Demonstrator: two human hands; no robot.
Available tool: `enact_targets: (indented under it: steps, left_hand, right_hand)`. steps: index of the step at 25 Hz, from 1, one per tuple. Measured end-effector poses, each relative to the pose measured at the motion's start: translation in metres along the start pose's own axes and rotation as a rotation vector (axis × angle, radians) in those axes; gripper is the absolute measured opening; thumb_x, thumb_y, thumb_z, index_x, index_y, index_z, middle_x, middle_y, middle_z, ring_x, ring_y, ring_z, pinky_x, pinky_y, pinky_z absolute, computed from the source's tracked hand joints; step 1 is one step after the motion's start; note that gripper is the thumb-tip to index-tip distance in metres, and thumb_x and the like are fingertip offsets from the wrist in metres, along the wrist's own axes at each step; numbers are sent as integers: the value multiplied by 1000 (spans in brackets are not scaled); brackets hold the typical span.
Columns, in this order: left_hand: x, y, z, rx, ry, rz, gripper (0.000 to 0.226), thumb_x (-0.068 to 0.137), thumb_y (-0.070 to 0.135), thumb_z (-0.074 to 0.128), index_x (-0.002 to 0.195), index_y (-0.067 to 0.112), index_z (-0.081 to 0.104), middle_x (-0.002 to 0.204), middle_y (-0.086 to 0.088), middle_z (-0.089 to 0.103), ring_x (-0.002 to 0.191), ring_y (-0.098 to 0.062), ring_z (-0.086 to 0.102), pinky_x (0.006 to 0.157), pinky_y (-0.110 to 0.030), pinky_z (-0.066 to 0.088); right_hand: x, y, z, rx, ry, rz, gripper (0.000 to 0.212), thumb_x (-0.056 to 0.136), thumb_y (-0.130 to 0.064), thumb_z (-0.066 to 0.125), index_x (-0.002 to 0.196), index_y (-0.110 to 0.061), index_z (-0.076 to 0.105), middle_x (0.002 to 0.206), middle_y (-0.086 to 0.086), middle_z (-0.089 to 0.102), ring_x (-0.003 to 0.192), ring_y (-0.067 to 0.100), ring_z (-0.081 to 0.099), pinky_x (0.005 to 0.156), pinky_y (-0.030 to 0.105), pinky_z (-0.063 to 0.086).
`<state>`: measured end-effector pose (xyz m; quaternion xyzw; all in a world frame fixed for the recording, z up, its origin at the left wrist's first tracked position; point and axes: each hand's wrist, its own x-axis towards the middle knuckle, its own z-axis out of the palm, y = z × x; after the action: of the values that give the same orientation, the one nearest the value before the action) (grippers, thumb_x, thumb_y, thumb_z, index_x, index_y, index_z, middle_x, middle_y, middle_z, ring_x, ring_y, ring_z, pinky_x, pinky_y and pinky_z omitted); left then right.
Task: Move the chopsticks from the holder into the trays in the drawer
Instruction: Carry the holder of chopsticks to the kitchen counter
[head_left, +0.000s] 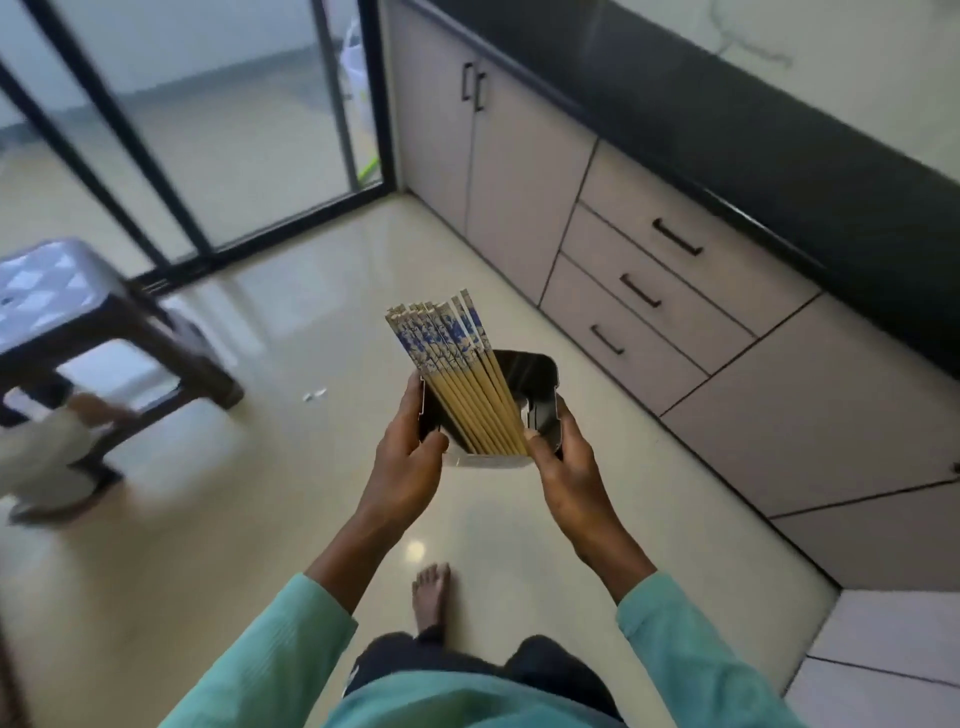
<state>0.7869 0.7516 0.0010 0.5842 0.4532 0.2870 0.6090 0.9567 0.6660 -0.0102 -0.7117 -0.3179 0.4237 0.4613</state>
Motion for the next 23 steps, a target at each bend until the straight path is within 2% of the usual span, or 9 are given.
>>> enact_targets:
  steps: [3,7,10,12,14,17,19,21,23]
  left_hand:
    - [91,43,35,32,-141,-5,81,100,-11,40,163,37,23,157,10,48,146,-15,46,116,-53,45]
    - [198,85,89,92,-263,40,82,98,-12,41,160,40,28,153,13,51,144,-11,47,113,-44,47]
    - [282,107,136,132,-345,84,81,98,-13,43,162,35,27,157,9,49,147,-14,43,118,-48,43]
    - [336,126,170,150,-383,116,81,97,-14,43,161,33,31,154,8,52,146,-13,45,116,-45,46]
    - [384,148,207,144,-427,117,80,95,-17,43,157,34,39,147,12,58,140,-9,51,111,-37,52]
    - [455,176,261,161,-500,162,79,93,-19,44,144,41,48,128,27,67,126,7,58,94,-19,57]
    - [499,194,295,167,-537,123,77,93,-19,45,140,42,50,120,31,69,117,13,60,83,-13,57]
    - [538,206,321,183,-564,125,74,93,-18,45,140,39,51,117,28,70,114,11,63,80,-12,56]
    - [580,216,347,195,-618,127,71,95,-14,47,142,39,50,120,20,71,116,5,64,81,-13,56]
  right_hand:
    - [63,-27,-43,58,127,41,55,108,-38,51,161,-39,33,154,-6,55,141,13,52,120,41,42]
    - [144,-42,-98,155,277,29,52,109,-35,51,160,-37,38,143,-8,62,134,12,59,113,32,48]
    - [212,-52,-146,237,366,1,49,110,-31,51,158,-34,43,143,-3,64,135,17,60,116,40,48]
    - [255,-60,-178,278,410,-32,39,109,-29,51,144,-46,51,139,-3,67,132,16,62,116,42,48]
    - [295,-68,-214,319,449,-32,36,109,-28,51,135,-53,50,135,-5,69,129,14,63,115,41,49]
    - [354,-75,-265,331,493,-50,43,110,-29,50,151,-40,49,137,-6,69,130,12,63,114,42,50]
    - [394,-82,-297,349,523,-15,44,110,-29,50,153,-38,48,134,-8,70,128,10,64,113,43,51]
    - [428,-87,-321,360,567,17,43,109,-31,50,150,-45,48,128,-12,72,122,8,65,111,44,53]
    - [465,-92,-346,387,611,31,43,108,-33,52,142,-59,49,122,-18,73,118,3,67,107,39,54]
